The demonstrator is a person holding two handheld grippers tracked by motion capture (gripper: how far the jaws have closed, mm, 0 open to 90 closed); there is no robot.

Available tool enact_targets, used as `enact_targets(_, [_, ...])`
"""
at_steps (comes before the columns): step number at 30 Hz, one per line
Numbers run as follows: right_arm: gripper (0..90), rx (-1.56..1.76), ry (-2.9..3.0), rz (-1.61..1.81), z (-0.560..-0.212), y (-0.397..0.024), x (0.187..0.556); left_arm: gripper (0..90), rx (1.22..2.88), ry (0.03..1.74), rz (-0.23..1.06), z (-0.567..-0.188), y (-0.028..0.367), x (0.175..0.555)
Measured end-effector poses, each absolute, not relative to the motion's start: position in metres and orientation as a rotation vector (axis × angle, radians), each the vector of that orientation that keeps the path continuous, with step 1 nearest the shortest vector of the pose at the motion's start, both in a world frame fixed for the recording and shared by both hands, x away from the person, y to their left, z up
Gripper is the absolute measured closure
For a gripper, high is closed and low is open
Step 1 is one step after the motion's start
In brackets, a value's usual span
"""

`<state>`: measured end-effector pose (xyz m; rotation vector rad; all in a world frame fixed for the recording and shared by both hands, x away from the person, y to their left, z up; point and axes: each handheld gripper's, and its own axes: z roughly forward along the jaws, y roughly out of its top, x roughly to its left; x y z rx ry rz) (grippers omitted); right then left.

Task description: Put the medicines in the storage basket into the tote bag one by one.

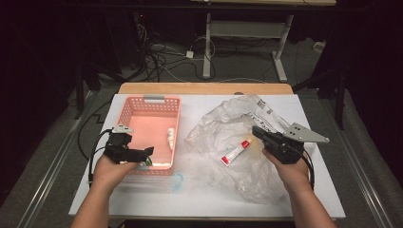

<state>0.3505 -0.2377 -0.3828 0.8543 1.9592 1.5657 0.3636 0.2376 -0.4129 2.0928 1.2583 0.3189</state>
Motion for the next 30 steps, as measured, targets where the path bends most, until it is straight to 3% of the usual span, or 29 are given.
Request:
enact_targets(14, [90.0, 0.847, 1.955, 1.577, -0.380, -0.237, 0.348, 18.8, 2.414, 1.343, 0.121, -0.418, 0.227, 0.387])
enact_targets(21, [90.0, 0.847, 1.952, 1.579, -0.379, -0.237, 0.348, 30.8, 2.494, 1.350, -0.037, -0.421, 0.225, 0.398])
enact_targets(30, [90.0, 0.850, 1.956, 1.581, -0.380, -0.237, 0.348, 35.6, 2.559, 1.371, -0.198, -0.424, 0.221, 0.411])
